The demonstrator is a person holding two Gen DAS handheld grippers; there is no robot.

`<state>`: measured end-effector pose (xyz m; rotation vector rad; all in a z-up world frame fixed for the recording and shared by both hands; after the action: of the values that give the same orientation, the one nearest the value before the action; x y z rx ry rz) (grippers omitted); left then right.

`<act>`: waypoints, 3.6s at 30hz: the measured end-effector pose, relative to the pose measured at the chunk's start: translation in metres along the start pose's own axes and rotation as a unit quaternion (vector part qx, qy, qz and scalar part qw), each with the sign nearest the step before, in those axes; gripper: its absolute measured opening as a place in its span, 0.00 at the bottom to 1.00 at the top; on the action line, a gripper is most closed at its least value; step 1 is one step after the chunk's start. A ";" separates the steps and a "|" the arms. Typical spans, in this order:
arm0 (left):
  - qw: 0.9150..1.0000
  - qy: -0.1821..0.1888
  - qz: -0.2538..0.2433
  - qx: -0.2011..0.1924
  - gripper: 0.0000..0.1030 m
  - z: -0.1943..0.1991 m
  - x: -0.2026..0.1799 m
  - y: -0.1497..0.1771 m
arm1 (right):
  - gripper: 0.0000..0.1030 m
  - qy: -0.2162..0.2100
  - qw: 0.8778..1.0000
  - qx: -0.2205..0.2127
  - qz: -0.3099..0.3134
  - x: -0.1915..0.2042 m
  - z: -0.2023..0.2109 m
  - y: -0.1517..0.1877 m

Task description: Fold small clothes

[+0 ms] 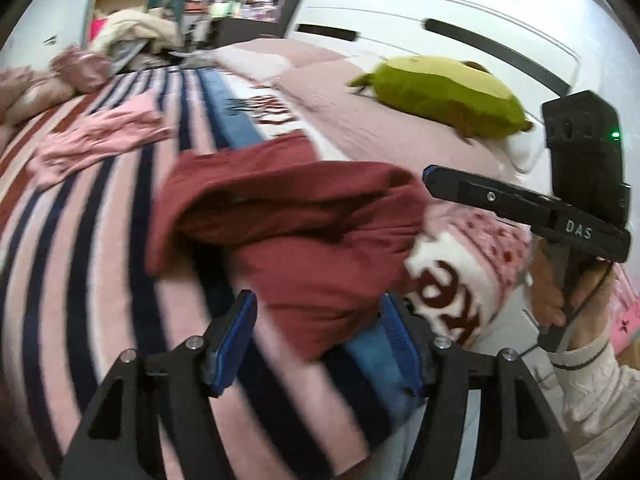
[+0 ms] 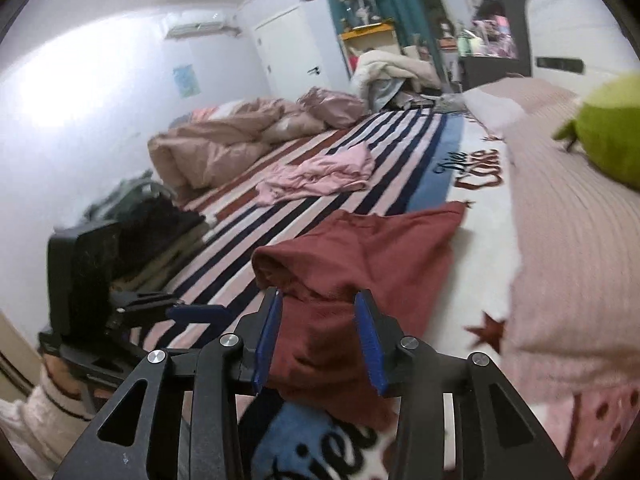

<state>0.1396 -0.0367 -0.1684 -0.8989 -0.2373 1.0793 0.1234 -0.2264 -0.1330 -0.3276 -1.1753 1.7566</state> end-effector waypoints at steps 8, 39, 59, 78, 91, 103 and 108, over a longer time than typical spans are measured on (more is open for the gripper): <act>0.998 -0.003 0.061 -0.010 0.58 -0.007 0.044 0.003 | 0.05 0.104 0.991 0.087 0.004 -0.018 -0.037 0.037; 0.989 -0.031 0.132 -0.066 0.63 0.030 0.118 0.012 | 0.14 0.087 0.962 0.214 0.148 0.027 -0.168 -0.027; 0.994 0.058 0.096 -0.010 0.65 -0.028 0.063 -0.011 | 0.44 0.144 0.967 0.108 -0.182 -0.169 -0.117 -0.040; 0.995 0.077 0.054 0.023 0.27 -0.053 0.014 -0.009 | 0.21 -0.015 0.976 0.146 -0.164 -0.073 -0.042 0.057; 0.998 0.039 0.051 0.005 0.55 -0.023 0.041 -0.009 | 0.43 -0.009 0.993 0.093 -0.069 -0.062 -0.024 0.003; 0.995 0.043 0.084 -0.012 0.62 -0.019 0.064 -0.016 | 0.10 -0.003 0.985 0.149 -0.088 -0.105 -0.146 -0.040; 0.996 0.050 0.079 0.002 0.62 -0.030 0.057 -0.014 | 0.10 0.059 0.981 0.087 -0.162 -0.152 -0.156 -0.058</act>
<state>0.1940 -0.0067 -0.1914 -0.9776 -0.0813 1.1765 0.3347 -0.2588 -0.2044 -0.1253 -0.9248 1.5189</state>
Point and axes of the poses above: each gripper's, at about its wrist camera, not at the fingertips, and z roughly against the way its jaws point, x to its left, y to its underside, the point moved 2 cm from there along -z, roughly the way its jaws point, and after that the axes turned 3 degrees about -x, right-handed, at the moved point
